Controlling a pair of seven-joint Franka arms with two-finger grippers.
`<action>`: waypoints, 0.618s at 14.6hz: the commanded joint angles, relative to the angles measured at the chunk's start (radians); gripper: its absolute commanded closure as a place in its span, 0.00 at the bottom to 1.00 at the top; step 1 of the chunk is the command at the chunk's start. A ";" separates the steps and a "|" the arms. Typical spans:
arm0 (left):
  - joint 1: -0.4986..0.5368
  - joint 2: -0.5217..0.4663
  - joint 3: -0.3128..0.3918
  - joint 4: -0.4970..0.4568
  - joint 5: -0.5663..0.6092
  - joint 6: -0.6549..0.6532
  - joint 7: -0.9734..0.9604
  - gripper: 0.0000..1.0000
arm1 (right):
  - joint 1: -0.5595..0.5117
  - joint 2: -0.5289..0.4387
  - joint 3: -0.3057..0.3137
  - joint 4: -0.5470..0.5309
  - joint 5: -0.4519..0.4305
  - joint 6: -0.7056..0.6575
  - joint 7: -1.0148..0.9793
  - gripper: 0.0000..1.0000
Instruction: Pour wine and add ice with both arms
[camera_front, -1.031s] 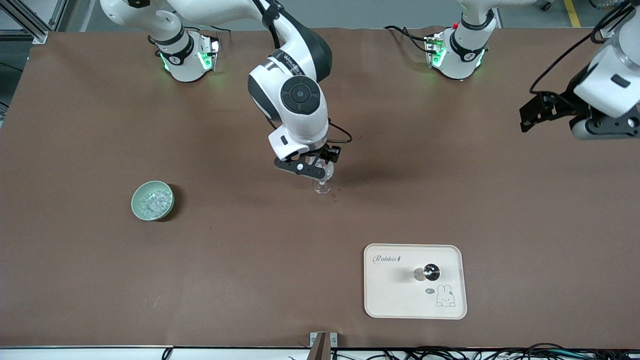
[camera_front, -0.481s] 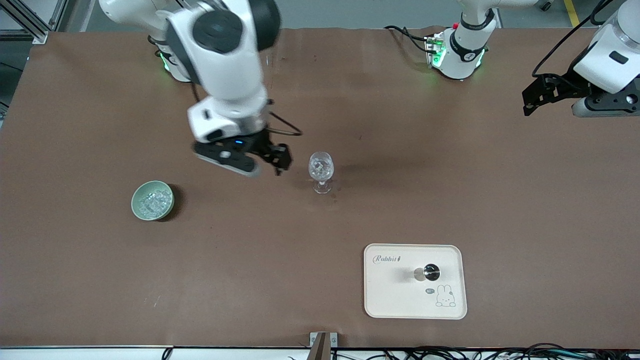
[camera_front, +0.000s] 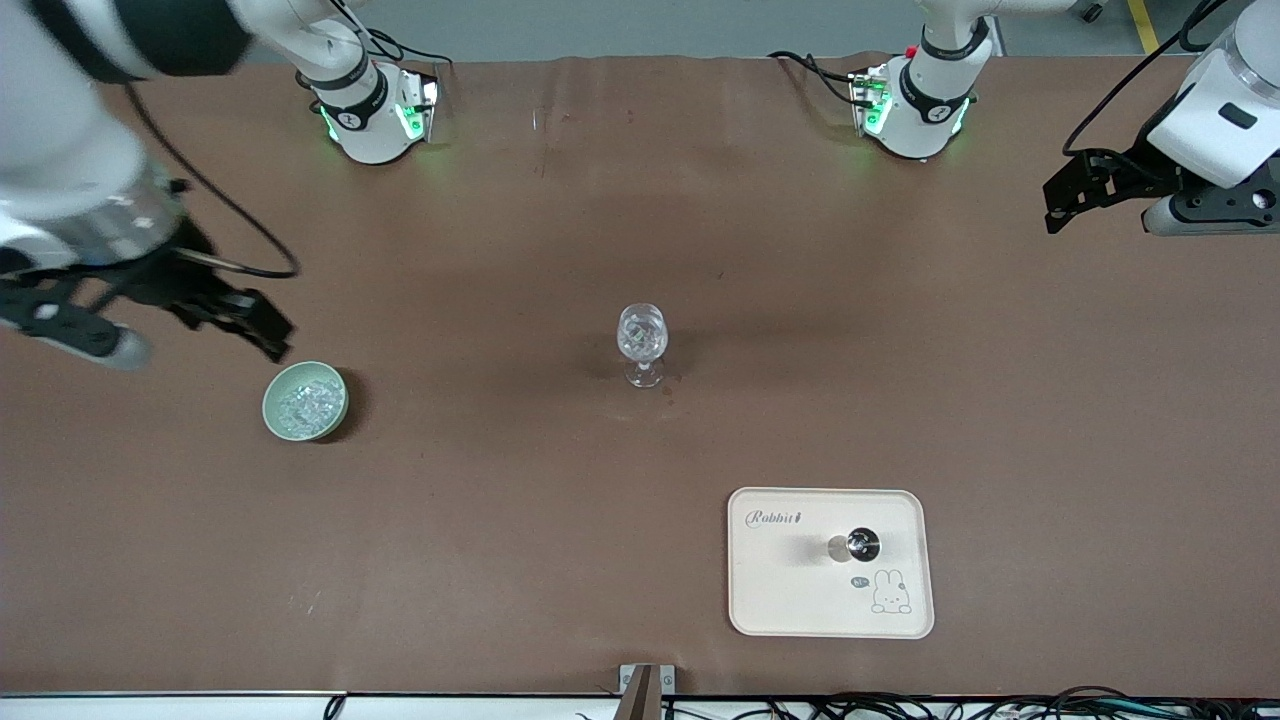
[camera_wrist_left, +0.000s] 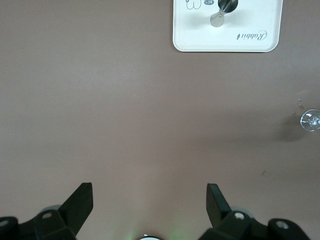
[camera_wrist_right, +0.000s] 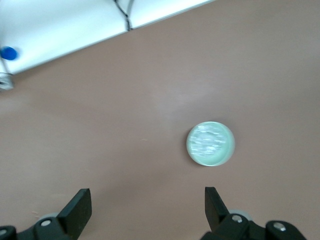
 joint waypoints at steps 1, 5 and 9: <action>0.006 -0.001 0.003 0.002 -0.018 0.007 0.015 0.00 | -0.123 -0.081 0.023 -0.059 0.044 -0.075 -0.167 0.00; 0.012 -0.001 0.006 0.008 -0.018 0.007 0.022 0.00 | -0.275 -0.202 0.023 -0.224 0.047 -0.087 -0.398 0.00; 0.012 0.003 0.006 0.010 -0.018 0.007 0.020 0.00 | -0.329 -0.239 0.032 -0.277 0.047 -0.069 -0.458 0.00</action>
